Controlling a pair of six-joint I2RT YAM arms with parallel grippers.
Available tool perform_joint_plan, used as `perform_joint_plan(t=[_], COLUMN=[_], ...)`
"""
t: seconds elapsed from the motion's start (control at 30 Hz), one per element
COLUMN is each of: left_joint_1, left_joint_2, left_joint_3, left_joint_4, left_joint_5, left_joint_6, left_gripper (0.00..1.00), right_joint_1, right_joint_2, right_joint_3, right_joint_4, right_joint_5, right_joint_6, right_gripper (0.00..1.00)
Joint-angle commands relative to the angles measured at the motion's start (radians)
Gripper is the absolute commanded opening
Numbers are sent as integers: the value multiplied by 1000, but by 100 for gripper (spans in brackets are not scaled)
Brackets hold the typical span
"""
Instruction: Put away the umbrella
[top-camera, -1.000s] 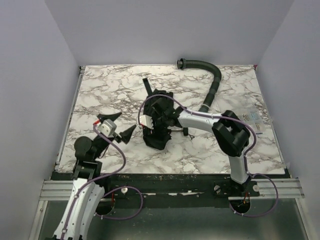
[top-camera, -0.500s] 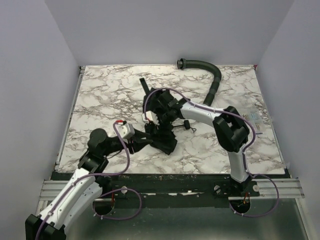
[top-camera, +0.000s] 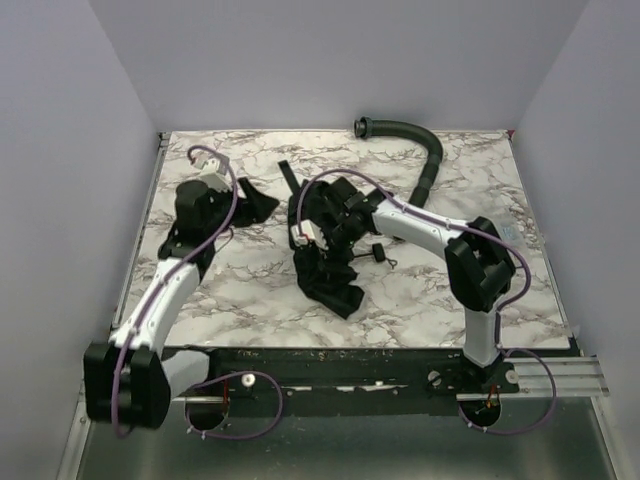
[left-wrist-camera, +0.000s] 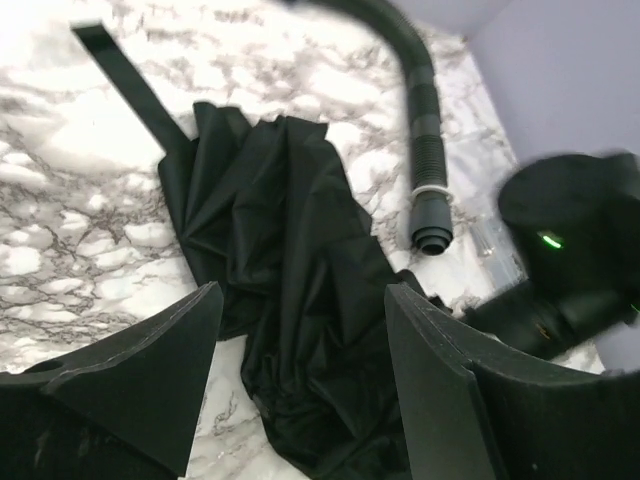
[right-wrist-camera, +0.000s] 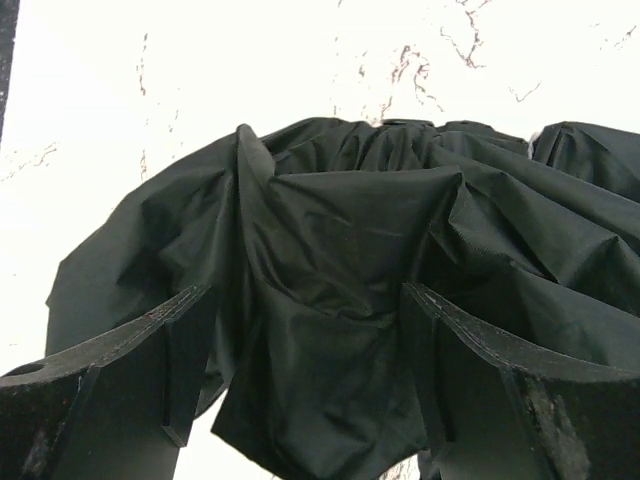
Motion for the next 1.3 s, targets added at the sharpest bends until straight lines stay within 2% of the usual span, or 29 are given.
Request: perform_joint_plan(t=[0.0, 0.1, 0.33, 0.43, 0.63, 0.83, 1.0, 1.27], left_joint_1=[28, 28, 7, -8, -51, -89, -106, -131], left_joint_2=[370, 567, 803, 865, 919, 999, 1012, 935], left_joint_3=[216, 369, 545, 585, 620, 740, 734, 555], left_joint_4=[-110, -193, -271, -276, -263, -412, -447, -280], left_joint_5=[154, 169, 124, 87, -22, -174, -255, -377], left_joint_6=[-60, -38, -34, -60, -90, -74, -79, -178], left_gripper=[67, 59, 51, 49, 49, 50, 47, 43], right_joint_1=[0, -1, -1, 2, 7, 7, 7, 7], right_joint_2=[-28, -27, -58, -44, -30, -32, -32, -31], right_joint_3=[-48, -99, -209, -231, -265, -255, -263, -307], right_joint_4=[-45, 3, 141, 157, 177, 161, 165, 169], right_joint_5=[-37, -17, 28, 25, 34, 13, 6, -5], right_joint_6=[-59, -54, -16, -14, -28, -41, -31, -19], right_gripper=[80, 78, 70, 64, 66, 66, 66, 66])
